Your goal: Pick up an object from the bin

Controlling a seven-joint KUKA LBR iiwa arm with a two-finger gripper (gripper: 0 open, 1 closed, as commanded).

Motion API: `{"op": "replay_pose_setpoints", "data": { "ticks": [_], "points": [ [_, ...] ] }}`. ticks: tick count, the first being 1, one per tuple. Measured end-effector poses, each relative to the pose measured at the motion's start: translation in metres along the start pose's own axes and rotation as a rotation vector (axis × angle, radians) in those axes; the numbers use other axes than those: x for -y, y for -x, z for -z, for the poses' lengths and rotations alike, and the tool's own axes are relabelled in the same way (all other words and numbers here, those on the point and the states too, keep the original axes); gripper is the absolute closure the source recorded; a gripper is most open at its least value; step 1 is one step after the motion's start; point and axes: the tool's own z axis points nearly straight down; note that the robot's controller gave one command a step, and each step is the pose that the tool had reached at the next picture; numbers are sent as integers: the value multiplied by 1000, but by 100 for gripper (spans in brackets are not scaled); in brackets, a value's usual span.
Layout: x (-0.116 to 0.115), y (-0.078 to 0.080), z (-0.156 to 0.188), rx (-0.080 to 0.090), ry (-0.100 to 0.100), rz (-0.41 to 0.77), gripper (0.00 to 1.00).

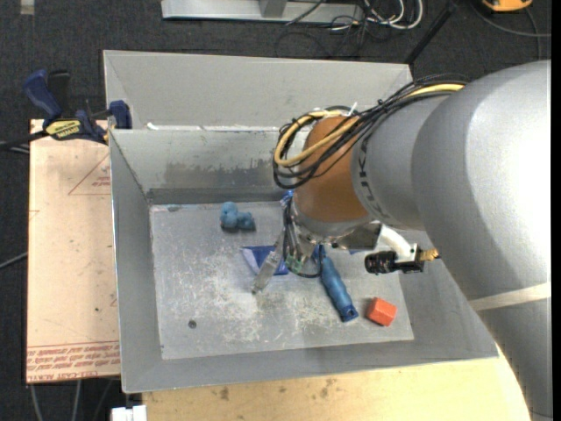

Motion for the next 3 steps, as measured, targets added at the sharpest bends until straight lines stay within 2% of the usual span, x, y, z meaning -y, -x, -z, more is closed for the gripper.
{"op": "replay_pose_setpoints", "data": {
  "ticks": [1, 2, 3],
  "points": [
    [-1, 0, 0, 1, 1, 2, 0],
    [-2, 0, 1, 1, 3, 2, 100],
    [-3, 1, 56, 7, 5, 6, 100]
  ]
}}
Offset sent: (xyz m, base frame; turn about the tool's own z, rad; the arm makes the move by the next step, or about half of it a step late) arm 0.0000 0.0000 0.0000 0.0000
